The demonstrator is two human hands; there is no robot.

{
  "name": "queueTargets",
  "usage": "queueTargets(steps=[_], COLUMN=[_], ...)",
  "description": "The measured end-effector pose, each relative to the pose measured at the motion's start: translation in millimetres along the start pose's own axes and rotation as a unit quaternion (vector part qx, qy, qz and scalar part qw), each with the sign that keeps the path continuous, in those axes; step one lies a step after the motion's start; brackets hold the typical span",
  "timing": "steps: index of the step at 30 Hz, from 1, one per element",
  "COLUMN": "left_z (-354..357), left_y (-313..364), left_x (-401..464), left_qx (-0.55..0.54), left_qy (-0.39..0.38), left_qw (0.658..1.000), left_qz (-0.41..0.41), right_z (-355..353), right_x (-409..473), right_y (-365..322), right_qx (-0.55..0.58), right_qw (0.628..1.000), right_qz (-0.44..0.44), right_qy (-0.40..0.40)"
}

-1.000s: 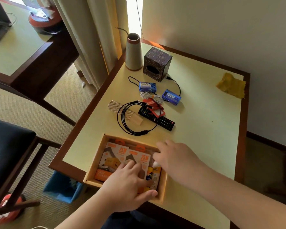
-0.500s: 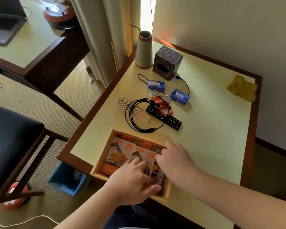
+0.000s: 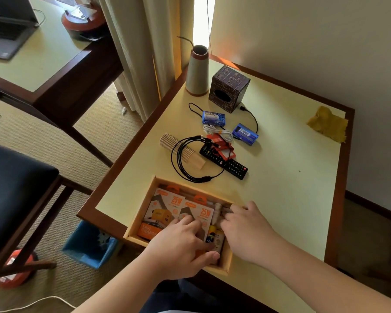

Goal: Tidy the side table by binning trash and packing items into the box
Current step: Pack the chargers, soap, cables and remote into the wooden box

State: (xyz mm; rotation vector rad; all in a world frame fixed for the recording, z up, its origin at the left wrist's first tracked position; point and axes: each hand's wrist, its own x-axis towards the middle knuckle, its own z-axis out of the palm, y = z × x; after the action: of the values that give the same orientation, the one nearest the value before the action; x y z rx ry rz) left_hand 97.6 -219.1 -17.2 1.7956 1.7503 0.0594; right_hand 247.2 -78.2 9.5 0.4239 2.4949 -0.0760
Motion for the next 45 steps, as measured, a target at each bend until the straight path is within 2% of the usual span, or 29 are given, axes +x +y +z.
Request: queueTargets(steps=[6,10,13,16,19,21,23,25,27,33,40,42,45], left_z=[2.2,3.8,4.5,5.7,5.8,4.2,1.3,-2.4,-6.0,1.7,3.7,1.6,1.9], left_y=[-2.0,-3.2,-3.5,-5.8,-10.1,-12.5,-16.3,-22.4,-29.8,-37.6,-36.1,-35.4,-36.7], left_x=[1.2,2.4,1.4,0.0,0.5,0.3,-0.2,-0.5,0.0,1.1,-10.9,-10.0,-9.2], left_qx=[0.007,0.012,0.014,-0.027,-0.086,-0.088,-0.053,-0.023,-0.008,0.059,0.026,0.023,0.019], left_qy=[0.005,0.003,0.013,0.051,0.1,0.144,0.19,0.222,0.221,0.136,0.096,0.098,0.098], left_qw=[1.0,1.0,1.0,0.998,0.991,0.985,0.979,0.971,0.97,0.98,0.98,0.98,0.979], left_qz=[0.005,0.0,0.003,-0.005,-0.027,-0.042,-0.06,-0.079,-0.101,-0.13,-0.17,-0.174,-0.176], right_z=[-1.4,-5.3,-8.6,-13.6,-25.0,-32.0,-32.2,-26.4,-17.8,-16.7,-20.1,-13.8,-6.2], right_x=[1.5,0.4,1.4,3.9,7.1,10.3,17.1,27.2,40.6,100.3,157.6,164.1,163.5], right_y=[-13.6,-13.8,-6.5,13.3,38.1,56.0,75.7,94.5,111.5,152.1,197.4,201.0,198.5], right_qx=[-0.005,0.028,0.14,0.289,0.429,0.482,0.5,0.495,0.481,0.418,0.313,0.315,0.363], right_qw=[0.999,0.999,0.986,0.943,0.874,0.824,0.795,0.795,0.803,0.844,0.89,0.884,0.847], right_qz=[0.016,0.046,0.057,0.087,0.128,0.166,0.203,0.236,0.256,0.273,0.289,0.3,0.335], right_qy=[-0.04,0.008,0.067,0.143,0.189,0.246,0.276,0.262,0.242,0.197,0.159,0.172,0.195])
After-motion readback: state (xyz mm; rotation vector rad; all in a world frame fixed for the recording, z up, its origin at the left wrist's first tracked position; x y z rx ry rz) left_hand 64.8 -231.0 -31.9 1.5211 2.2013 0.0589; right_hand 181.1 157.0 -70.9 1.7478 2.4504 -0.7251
